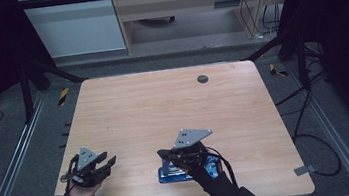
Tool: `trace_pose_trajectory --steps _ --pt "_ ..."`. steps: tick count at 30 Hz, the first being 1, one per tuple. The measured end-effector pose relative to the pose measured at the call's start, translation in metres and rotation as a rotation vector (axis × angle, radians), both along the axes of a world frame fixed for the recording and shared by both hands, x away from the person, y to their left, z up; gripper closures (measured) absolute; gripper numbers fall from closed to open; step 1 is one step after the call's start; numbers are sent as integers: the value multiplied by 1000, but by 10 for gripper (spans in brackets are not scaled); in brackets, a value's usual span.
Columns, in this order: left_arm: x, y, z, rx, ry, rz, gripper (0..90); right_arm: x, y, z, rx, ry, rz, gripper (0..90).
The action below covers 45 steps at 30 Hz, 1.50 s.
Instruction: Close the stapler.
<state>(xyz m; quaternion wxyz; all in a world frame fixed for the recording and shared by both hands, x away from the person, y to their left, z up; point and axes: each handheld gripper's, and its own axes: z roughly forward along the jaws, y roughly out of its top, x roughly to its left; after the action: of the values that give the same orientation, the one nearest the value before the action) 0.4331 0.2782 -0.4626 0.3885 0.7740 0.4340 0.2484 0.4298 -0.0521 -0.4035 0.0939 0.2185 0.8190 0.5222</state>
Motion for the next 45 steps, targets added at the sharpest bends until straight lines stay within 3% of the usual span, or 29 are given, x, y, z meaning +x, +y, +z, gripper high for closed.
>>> trace_pose_trajectory --steps 21,45 --pt "-1 0 0 -3 -1 3 589 1 -46 -26 -33 56 -88 900" --pt "-1 0 1 2 1 -6 584 -3 -66 -44 -55 103 -117 900"
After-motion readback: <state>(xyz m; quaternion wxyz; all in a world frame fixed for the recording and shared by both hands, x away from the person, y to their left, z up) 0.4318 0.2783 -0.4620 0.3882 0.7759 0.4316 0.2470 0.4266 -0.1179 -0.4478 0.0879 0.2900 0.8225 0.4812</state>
